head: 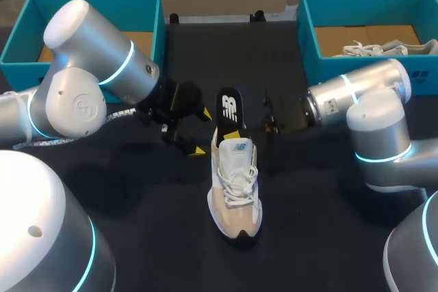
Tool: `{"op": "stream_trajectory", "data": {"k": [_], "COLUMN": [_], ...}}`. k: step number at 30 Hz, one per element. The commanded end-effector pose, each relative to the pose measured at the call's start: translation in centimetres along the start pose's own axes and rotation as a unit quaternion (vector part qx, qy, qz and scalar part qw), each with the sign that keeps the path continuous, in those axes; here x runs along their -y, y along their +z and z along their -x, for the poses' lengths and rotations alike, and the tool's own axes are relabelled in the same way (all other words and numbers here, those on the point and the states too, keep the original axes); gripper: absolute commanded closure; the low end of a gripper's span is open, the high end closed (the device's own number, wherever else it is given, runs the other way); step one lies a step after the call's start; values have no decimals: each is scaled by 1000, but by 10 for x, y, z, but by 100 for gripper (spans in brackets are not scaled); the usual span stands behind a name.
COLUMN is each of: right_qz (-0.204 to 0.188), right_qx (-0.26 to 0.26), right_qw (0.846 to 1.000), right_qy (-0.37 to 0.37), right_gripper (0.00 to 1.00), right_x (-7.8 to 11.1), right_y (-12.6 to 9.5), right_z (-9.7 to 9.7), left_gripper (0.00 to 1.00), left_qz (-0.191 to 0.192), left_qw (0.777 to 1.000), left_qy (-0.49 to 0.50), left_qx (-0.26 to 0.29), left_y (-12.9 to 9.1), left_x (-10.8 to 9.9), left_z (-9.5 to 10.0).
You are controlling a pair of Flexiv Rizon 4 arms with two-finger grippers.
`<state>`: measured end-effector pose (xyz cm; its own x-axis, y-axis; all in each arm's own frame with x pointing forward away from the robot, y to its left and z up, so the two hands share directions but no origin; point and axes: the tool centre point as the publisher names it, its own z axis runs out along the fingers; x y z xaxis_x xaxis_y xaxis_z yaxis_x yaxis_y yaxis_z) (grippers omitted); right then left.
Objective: Take the shoe out of the shoebox, open the shoe tongue, remove and reinsert the insole, then place the shoe into the shoebox
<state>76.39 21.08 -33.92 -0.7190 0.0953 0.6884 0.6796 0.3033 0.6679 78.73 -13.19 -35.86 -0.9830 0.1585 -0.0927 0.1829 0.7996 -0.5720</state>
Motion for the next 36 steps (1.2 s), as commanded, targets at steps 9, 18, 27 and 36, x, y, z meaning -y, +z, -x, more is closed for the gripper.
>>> {"op": "stream_trajectory", "data": {"k": [9, 18, 27, 36], "right_qz": [-31, -53, -45, -41], "right_qx": [-26, -21, -17, -1], "right_qw": [999, 998, 998, 998], "right_qy": [-2, 25, 51, 45], "right_gripper": [100, 100, 100, 85], "right_x": [-12, 5, 28, 25], "right_y": [-2, -3, 5, 1], "right_z": [6, 2, -9, -12], "left_gripper": [0, 0, 0, 0], "left_qz": [1, 1, 1, 1], "left_qw": [1000, 1000, 1000, 1000], "left_qy": [0, 0, 0, 0], "left_qx": [-1, -1, -1, -1], "left_y": [1, 1, 1, 1], "left_x": [0, 0, 0, 0], "left_z": [0, 0, 0, 0]}}
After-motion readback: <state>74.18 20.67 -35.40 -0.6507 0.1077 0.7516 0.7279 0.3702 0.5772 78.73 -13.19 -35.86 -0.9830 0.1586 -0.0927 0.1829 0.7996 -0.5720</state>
